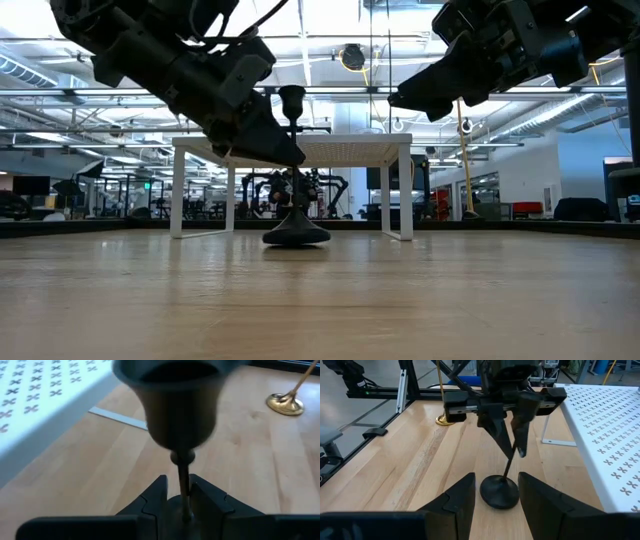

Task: Pick & Place candle stick holders
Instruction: Put the black candle holder on the shelf

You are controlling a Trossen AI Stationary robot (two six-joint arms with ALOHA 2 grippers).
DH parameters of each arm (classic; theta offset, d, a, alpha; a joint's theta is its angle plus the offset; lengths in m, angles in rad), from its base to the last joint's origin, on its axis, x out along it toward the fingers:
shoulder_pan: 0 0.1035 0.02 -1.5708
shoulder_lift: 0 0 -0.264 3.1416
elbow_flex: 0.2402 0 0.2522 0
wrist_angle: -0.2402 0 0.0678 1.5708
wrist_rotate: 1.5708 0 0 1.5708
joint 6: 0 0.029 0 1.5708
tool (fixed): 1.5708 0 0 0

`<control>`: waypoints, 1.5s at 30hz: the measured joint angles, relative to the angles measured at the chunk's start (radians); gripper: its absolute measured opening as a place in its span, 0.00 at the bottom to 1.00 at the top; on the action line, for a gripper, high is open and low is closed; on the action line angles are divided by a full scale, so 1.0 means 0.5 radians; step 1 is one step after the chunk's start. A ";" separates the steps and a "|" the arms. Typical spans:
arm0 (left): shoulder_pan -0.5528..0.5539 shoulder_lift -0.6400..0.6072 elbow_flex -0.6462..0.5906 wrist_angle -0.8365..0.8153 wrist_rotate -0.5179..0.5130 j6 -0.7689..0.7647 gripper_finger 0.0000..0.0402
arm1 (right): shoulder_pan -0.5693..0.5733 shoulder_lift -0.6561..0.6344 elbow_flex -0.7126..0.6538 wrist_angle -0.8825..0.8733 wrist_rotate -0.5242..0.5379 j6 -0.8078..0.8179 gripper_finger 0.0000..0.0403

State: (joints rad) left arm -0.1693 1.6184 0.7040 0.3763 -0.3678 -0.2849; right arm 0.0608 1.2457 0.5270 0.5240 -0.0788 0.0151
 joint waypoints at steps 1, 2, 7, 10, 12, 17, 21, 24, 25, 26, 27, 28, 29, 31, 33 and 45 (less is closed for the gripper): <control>0.000 0.000 0.000 0.014 0.010 0.010 0.20 | 0.000 0.000 0.000 0.000 0.000 0.000 0.36; 0.000 0.000 0.000 0.038 0.029 0.025 0.17 | 0.000 -0.001 0.000 0.000 0.000 0.000 0.36; 0.000 0.000 0.000 0.118 0.105 0.051 0.04 | 0.000 0.000 0.000 0.000 0.000 0.000 0.36; -0.010 -0.015 0.000 0.119 0.105 0.034 0.06 | 0.000 0.000 0.000 -0.001 0.000 0.000 0.36; -0.026 -0.057 0.002 0.119 0.103 0.034 0.06 | 0.000 -0.001 0.000 -0.001 0.000 0.000 0.36; -0.055 -0.294 0.009 0.122 0.114 0.031 0.03 | 0.000 0.000 0.000 -0.002 0.000 0.000 0.36; -0.059 -0.527 0.011 0.130 0.103 0.006 0.05 | 0.000 0.000 0.000 -0.002 0.003 -0.004 0.36; -0.053 -0.665 0.012 0.113 0.060 0.113 0.03 | 0.000 0.000 0.000 -0.001 0.008 -0.014 0.36; -0.043 -0.705 0.012 0.100 0.034 0.167 0.03 | 0.000 -0.001 0.000 -0.002 0.008 -0.015 0.36; -0.025 -0.736 0.013 0.089 0.008 0.209 0.03 | 0.000 0.000 0.000 -0.002 0.008 -0.015 0.36; -0.001 -0.761 0.022 0.069 -0.015 0.246 0.03 | 0.000 0.000 0.000 -0.001 0.008 -0.015 0.36; 0.025 -0.783 0.038 0.026 -0.033 0.267 0.03 | 0.000 0.000 0.000 -0.001 0.008 -0.015 0.36; 0.055 -0.801 0.061 -0.037 -0.049 0.269 0.03 | -0.001 -0.001 0.000 -0.002 0.008 -0.015 0.36; 0.130 -0.818 0.143 -0.204 -0.062 0.287 0.03 | -0.003 -0.001 0.000 -0.001 0.008 -0.015 0.36; 0.222 -0.819 0.240 -0.388 -0.061 0.321 0.04 | -0.003 0.000 0.000 0.001 0.008 -0.015 0.36; 0.601 -0.663 0.435 -0.726 0.216 0.298 0.04 | -0.002 0.000 0.000 0.003 0.008 -0.015 0.36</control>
State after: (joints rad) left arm 0.1311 1.2868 0.9215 0.0131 -0.2599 -0.1360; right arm 0.0597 1.2457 0.5270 0.5255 -0.0746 0.0074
